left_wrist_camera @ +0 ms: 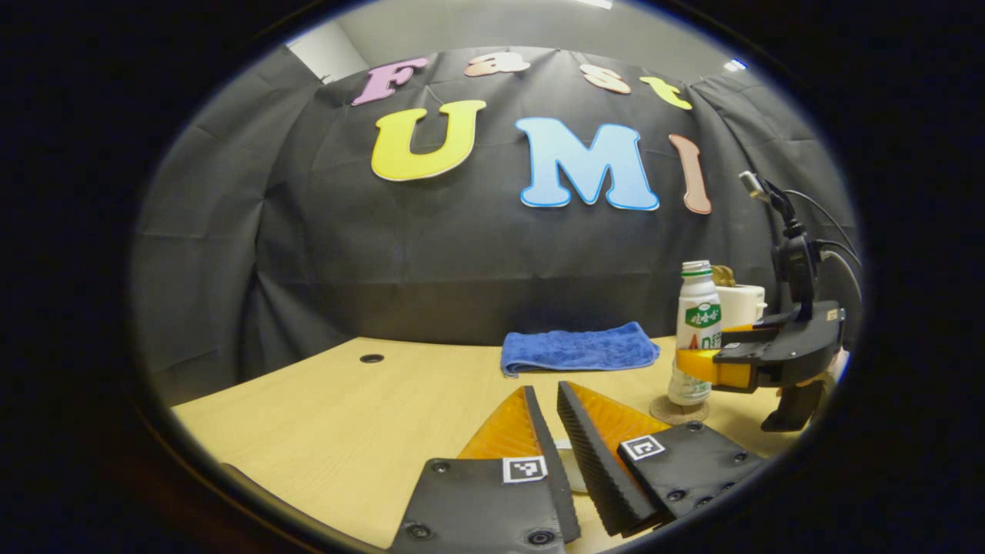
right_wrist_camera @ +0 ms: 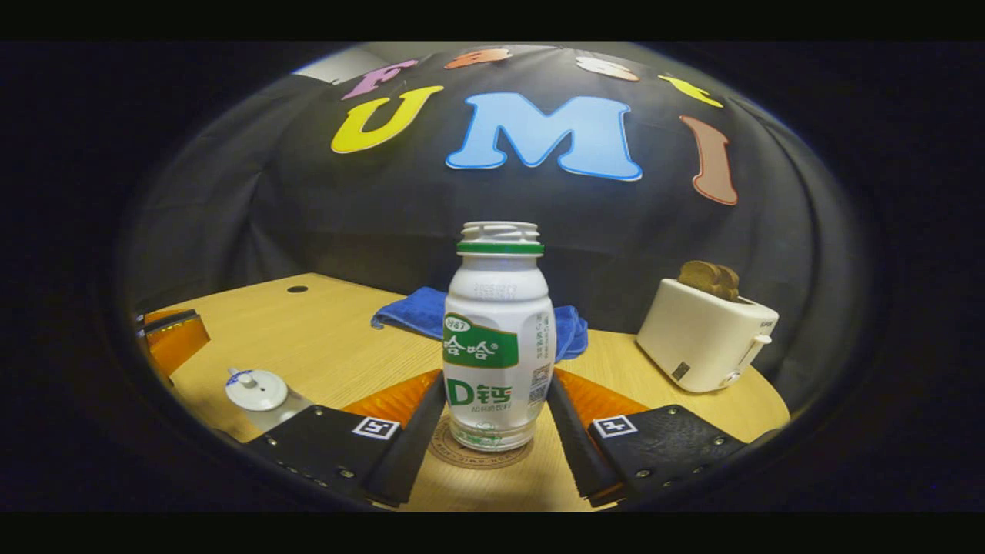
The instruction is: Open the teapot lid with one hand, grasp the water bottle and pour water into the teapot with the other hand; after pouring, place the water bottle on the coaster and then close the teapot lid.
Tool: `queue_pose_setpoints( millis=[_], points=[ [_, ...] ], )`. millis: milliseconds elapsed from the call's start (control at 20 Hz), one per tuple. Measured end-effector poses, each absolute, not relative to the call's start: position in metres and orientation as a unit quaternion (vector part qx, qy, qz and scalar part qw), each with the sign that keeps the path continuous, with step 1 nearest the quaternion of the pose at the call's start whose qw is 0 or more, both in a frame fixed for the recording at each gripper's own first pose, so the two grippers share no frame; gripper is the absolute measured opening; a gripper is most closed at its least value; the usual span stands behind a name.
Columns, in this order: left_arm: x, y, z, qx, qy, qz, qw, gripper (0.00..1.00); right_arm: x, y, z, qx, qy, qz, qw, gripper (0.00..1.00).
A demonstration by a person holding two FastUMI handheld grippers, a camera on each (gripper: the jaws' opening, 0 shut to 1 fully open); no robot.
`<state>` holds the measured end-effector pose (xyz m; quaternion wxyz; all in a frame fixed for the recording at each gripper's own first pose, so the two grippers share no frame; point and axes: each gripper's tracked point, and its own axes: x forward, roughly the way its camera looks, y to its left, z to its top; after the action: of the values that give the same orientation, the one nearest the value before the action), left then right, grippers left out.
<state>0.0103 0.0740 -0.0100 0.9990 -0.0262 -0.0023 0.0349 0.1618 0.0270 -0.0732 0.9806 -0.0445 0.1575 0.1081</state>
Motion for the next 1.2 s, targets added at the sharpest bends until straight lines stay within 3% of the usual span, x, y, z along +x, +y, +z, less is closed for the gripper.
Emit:
queue_pose_setpoints(
  millis=[350, 400, 450, 500, 550, 750, 800, 1200],
  points=[
    [0.009, 0.080, -0.010, -0.031, -0.004, 0.040, 0.999, 0.02, 0.164, 0.034, -0.080, -0.010, 0.166, 0.110, 0.980, 0.76],
    [0.009, 0.081, -0.010, -0.031, -0.004, 0.042, 0.999, 0.20, 0.164, 0.035, -0.084, -0.009, 0.170, 0.110, 0.979, 0.76],
    [0.009, 0.080, -0.009, -0.030, -0.003, 0.041, 0.999, 0.20, 0.165, 0.035, -0.086, -0.008, 0.172, 0.111, 0.979, 0.76],
    [0.009, 0.080, -0.010, -0.031, -0.003, 0.040, 0.999, 0.11, 0.165, 0.035, -0.086, -0.004, 0.170, 0.110, 0.979, 0.76],
    [0.009, 0.080, -0.011, -0.031, -0.002, 0.040, 0.999, 0.20, 0.164, 0.035, -0.086, -0.004, 0.172, 0.109, 0.979, 0.76],
    [0.009, 0.078, -0.012, -0.028, 0.001, 0.038, 0.999, 0.20, 0.161, 0.034, -0.086, -0.003, 0.171, 0.111, 0.979, 0.77],
    [0.010, 0.078, -0.012, -0.028, 0.002, 0.038, 0.999, 0.02, 0.161, 0.034, -0.086, -0.001, 0.171, 0.109, 0.979, 0.76],
    [0.011, 0.076, -0.015, -0.028, 0.005, 0.035, 0.999, 0.02, 0.159, 0.030, -0.085, 0.005, 0.172, 0.102, 0.980, 0.82]
  ],
)
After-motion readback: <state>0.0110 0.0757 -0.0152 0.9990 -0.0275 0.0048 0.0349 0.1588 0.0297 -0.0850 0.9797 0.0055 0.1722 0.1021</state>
